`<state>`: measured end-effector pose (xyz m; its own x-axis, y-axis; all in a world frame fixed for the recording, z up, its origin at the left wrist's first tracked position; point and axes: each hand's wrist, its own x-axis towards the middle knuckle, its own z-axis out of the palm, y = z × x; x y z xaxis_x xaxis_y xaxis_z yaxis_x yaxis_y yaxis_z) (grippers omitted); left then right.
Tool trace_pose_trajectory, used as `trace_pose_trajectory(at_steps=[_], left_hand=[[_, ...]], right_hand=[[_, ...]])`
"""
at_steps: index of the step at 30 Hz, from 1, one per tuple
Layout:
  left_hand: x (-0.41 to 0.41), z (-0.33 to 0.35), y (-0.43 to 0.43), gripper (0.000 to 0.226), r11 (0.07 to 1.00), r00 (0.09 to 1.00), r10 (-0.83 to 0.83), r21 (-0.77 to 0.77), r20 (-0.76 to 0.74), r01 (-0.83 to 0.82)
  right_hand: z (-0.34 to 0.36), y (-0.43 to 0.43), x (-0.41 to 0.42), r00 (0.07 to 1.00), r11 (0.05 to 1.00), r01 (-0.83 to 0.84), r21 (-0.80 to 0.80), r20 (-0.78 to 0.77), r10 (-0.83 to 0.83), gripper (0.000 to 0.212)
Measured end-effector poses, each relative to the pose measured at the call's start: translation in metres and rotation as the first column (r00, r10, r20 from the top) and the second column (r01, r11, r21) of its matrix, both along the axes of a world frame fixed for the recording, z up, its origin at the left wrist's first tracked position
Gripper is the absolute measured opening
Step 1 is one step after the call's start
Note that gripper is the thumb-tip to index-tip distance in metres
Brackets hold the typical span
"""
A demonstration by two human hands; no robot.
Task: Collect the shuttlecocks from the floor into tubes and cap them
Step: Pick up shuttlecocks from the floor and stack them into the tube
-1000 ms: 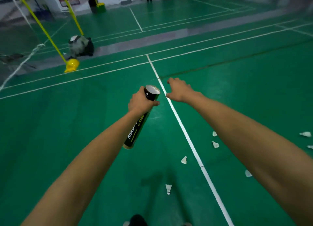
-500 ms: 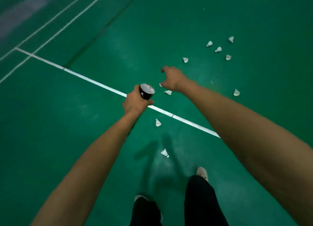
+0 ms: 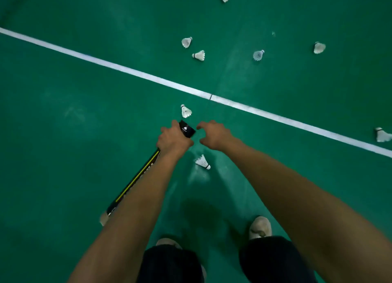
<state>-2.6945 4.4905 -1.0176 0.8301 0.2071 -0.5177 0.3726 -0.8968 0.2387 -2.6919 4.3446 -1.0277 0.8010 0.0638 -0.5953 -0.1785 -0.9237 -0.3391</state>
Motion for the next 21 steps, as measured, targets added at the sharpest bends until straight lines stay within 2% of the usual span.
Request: trace_pose_trajectory(at_steps=[4, 7, 12, 15, 17, 19, 20, 21], left_hand=[[-0.008, -0.139, 0.008, 0.074, 0.980, 0.987, -0.152, 0.117, -0.058, 0.158], [-0.012, -0.219, 0.016, 0.073, 0.932, 0.948, -0.303, 0.179, -0.095, 0.315], [0.000, -0.291, 0.027, 0.074, 0.868, 0.911, -0.388, 0.276, -0.142, 0.413], [0.007, -0.315, 0.033, 0.070, 0.884, 0.927, -0.365, 0.281, -0.086, 0.374], [0.009, -0.320, 0.036, 0.069, 0.908, 0.940, -0.340, 0.256, -0.010, 0.331], [0.010, -0.312, 0.037, 0.068, 0.946, 0.958, -0.282, 0.183, 0.054, 0.268], [0.014, -0.306, 0.037, 0.067, 0.962, 0.965, -0.245, 0.149, 0.092, 0.230], [0.017, -0.298, 0.036, 0.065, 0.974, 0.970, -0.208, 0.117, 0.129, 0.193]], right_hand=[[-0.159, 0.006, -0.010, 0.990, 0.992, -0.123, -0.036, -0.069, 0.121, 0.059], [-0.250, 0.013, -0.012, 0.976, 0.975, -0.205, -0.087, -0.097, 0.197, 0.058], [-0.341, 0.025, 0.001, 0.913, 0.888, -0.399, -0.228, -0.192, 0.361, 0.069], [-0.367, 0.025, 0.002, 0.902, 0.873, -0.425, -0.239, -0.186, 0.389, 0.055], [-0.369, 0.019, 0.006, 0.946, 0.935, -0.318, -0.155, -0.121, 0.302, 0.043], [-0.360, 0.011, 0.014, 1.000, 0.996, -0.024, 0.085, -0.016, 0.026, 0.030], [-0.351, 0.005, 0.021, 0.985, 0.953, 0.158, 0.259, 0.029, -0.172, 0.025], [-0.337, 0.000, 0.028, 0.931, 0.843, 0.318, 0.434, 0.026, -0.365, 0.020]])
